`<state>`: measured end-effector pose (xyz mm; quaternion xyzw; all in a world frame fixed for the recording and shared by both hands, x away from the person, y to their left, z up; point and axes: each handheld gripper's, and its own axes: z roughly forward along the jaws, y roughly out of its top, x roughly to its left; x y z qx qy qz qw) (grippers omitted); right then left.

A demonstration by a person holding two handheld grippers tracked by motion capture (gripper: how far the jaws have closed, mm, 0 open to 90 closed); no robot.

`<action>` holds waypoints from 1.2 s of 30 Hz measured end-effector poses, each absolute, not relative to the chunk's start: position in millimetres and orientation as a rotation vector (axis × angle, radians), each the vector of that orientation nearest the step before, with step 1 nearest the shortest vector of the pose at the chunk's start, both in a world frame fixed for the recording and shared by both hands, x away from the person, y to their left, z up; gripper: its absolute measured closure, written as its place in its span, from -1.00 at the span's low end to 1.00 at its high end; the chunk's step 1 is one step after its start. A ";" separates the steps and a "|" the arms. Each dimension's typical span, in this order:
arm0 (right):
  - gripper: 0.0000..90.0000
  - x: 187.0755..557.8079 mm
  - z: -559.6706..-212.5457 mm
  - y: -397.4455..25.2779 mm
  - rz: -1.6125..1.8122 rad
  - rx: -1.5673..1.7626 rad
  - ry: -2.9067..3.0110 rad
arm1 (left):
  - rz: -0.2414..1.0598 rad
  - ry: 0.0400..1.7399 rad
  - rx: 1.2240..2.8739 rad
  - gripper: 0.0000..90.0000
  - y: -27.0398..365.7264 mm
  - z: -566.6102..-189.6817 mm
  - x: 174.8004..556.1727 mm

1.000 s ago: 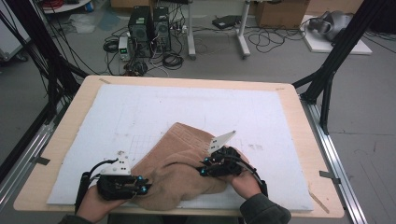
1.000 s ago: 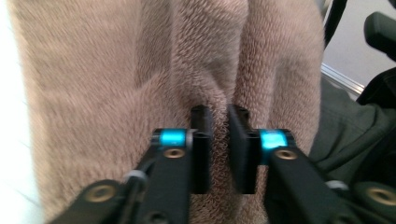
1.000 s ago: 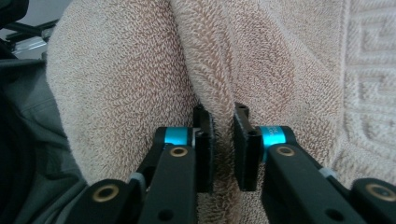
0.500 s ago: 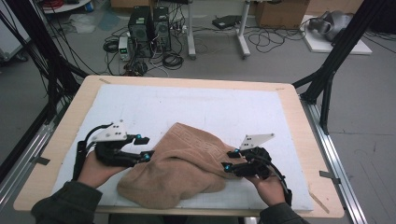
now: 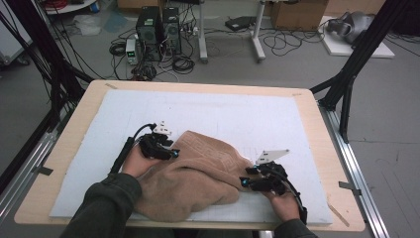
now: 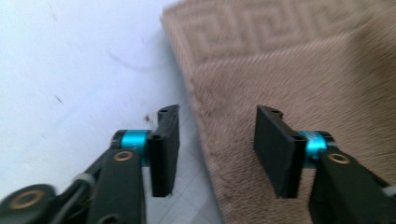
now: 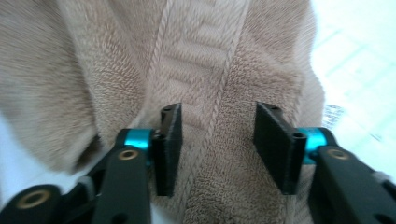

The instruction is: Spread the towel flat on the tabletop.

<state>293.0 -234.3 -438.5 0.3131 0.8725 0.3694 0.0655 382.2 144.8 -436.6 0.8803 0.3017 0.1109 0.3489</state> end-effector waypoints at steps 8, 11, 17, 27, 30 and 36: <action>0.96 311.1 -435.1 -219.1 1.067 0.869 2.705 | 0.284 0.764 2.289 0.87 137.5 -433.6 375.7; 0.98 311.5 -430.5 -218.4 1.019 0.837 2.704 | 0.307 0.772 2.298 0.89 139.9 -429.9 373.3; 0.67 303.4 -414.7 -225.3 1.038 0.858 2.647 | 0.337 0.849 2.198 0.90 172.3 -416.3 362.3; 0.15 316.8 -430.0 -218.3 0.936 0.960 2.638 | 0.350 0.861 2.184 0.90 206.6 -418.3 329.4; 0.38 318.6 -433.5 -215.2 0.936 0.928 2.630 | 0.333 0.863 2.201 0.90 209.9 -426.1 324.6; 0.84 321.4 -433.7 -214.4 0.963 0.913 2.649 | 0.318 0.902 2.184 0.89 208.5 -437.2 323.8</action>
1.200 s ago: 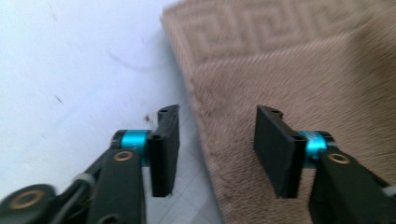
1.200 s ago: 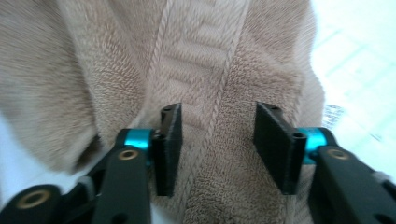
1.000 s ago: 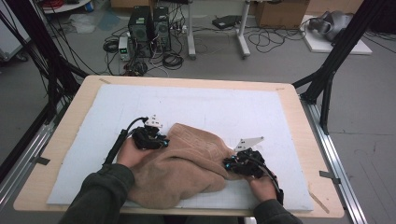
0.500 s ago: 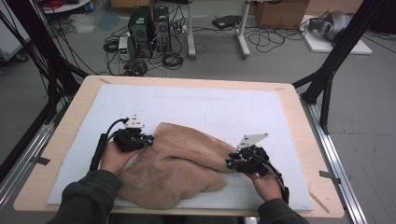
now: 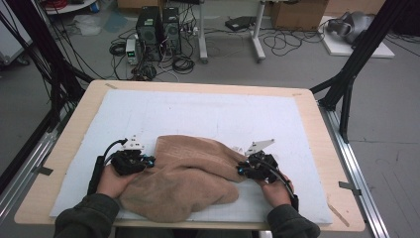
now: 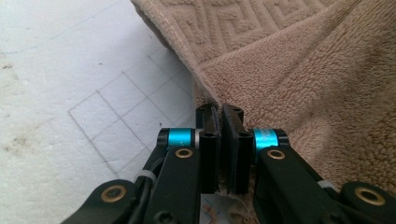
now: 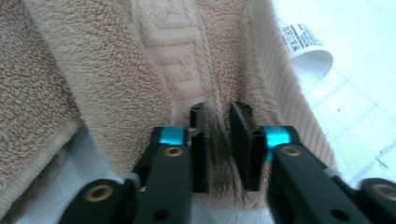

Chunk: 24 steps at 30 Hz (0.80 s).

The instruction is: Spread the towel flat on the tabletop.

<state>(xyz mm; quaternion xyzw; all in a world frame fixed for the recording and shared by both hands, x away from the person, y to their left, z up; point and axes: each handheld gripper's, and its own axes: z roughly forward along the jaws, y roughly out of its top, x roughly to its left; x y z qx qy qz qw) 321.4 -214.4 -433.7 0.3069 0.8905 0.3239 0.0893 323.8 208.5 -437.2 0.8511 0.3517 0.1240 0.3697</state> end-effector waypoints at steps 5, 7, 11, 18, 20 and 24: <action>0.90 330.7 -429.6 -218.9 1.035 0.918 2.734 | 0.299 0.908 2.145 0.90 213.1 -430.5 324.6; 0.90 332.6 -423.3 -217.0 1.026 0.879 2.749 | 0.345 0.955 2.091 0.90 213.8 -423.2 327.2; 0.91 345.6 -398.7 -216.7 1.036 0.825 2.730 | 0.411 0.985 2.029 0.90 210.2 -409.5 335.1; 0.91 395.2 -331.0 -216.8 1.014 0.807 2.582 | 0.550 0.999 1.860 0.90 202.5 -346.1 386.9; 0.52 427.7 -291.1 -216.9 0.966 0.897 2.342 | 0.586 1.015 1.846 0.74 200.1 -328.5 412.1; 0.17 448.0 -283.1 -219.2 1.077 1.024 2.251 | 0.502 1.093 1.835 0.28 203.3 -323.9 436.1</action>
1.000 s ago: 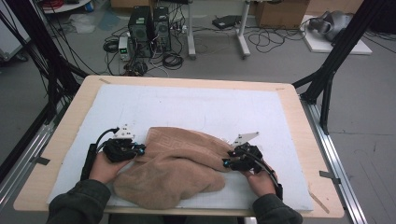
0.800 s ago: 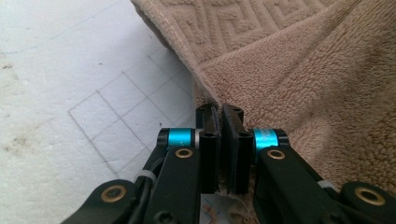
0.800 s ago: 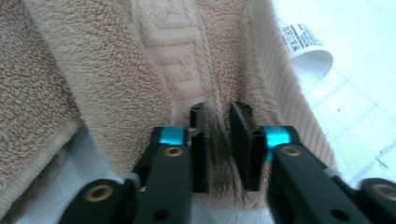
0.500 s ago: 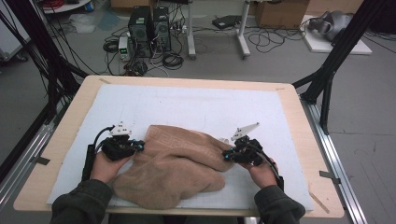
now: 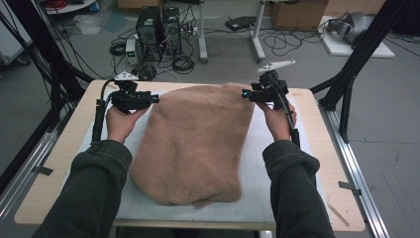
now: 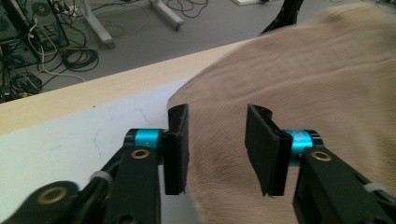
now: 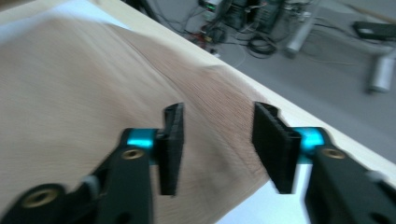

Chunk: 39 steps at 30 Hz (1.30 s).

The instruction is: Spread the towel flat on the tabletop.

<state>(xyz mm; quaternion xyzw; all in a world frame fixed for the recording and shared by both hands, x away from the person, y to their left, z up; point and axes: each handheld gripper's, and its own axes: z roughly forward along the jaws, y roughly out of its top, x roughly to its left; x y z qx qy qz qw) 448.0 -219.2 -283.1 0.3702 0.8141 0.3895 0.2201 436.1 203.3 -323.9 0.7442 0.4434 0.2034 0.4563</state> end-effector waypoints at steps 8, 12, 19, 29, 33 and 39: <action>0.10 418.1 -343.3 -214.9 1.041 0.933 2.454 | 0.422 1.029 1.920 0.16 218.6 -366.2 398.3; 0.07 399.9 -354.9 -215.9 1.094 0.918 2.495 | 0.400 1.005 1.953 0.09 223.0 -377.4 381.1; -0.01 347.3 -376.9 -208.7 1.134 0.834 2.578 | 0.374 0.916 2.014 -0.07 224.5 -396.2 336.5; 0.10 318.7 -428.7 -190.7 1.089 0.812 2.709 | 0.274 0.841 2.107 0.12 220.2 -437.7 297.3; 0.25 319.0 -436.4 -184.0 1.050 0.790 2.713 | 0.273 0.879 2.108 0.23 218.0 -445.2 298.0; 0.84 325.3 -434.6 -182.7 1.035 0.853 2.727 | 0.348 0.901 2.136 0.59 210.8 -443.8 296.7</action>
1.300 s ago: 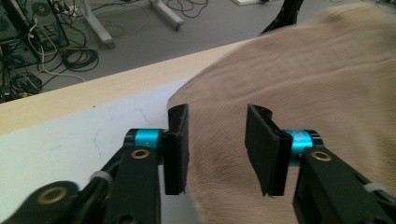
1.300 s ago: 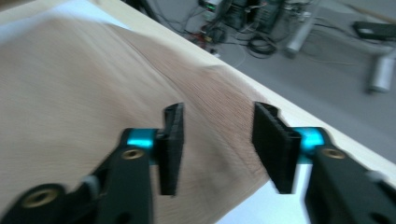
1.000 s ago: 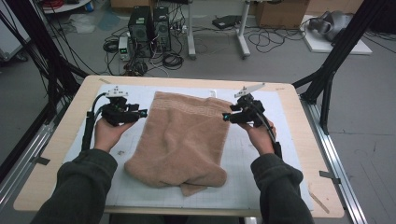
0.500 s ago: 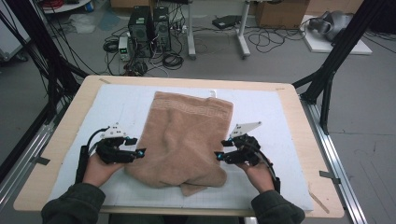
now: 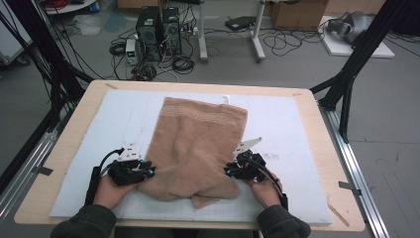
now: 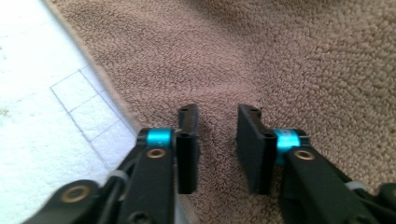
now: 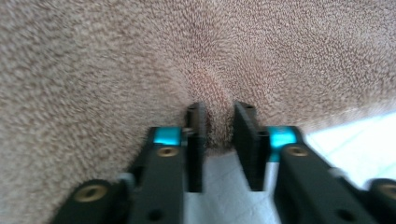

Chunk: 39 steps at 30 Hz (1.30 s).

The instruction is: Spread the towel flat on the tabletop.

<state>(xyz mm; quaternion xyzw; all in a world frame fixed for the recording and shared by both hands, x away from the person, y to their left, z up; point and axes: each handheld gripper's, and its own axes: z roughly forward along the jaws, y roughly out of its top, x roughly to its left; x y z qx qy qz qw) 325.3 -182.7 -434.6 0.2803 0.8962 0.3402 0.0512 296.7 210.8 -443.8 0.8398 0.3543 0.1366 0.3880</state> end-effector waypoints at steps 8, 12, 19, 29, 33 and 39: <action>0.90 331.6 -416.7 -198.4 1.028 0.833 2.667 | 0.257 0.949 2.093 0.94 219.8 -442.8 305.2; 0.90 344.3 -393.4 -215.8 1.034 0.848 2.620 | 0.268 0.979 2.031 0.94 224.9 -434.6 313.2; 0.90 373.8 -384.0 -227.4 0.943 0.933 2.592 | 0.378 1.013 1.956 0.94 216.5 -411.5 345.2; 0.67 373.3 -387.2 -235.9 0.997 0.956 2.596 | 0.344 0.991 1.909 0.72 238.0 -399.3 338.9; 0.48 345.2 -368.5 -242.6 1.111 0.895 2.570 | 0.305 0.921 1.918 0.52 245.9 -389.3 317.7; 0.24 310.9 -368.3 -222.7 1.158 0.764 2.594 | 0.266 0.854 1.964 0.27 236.4 -397.9 290.1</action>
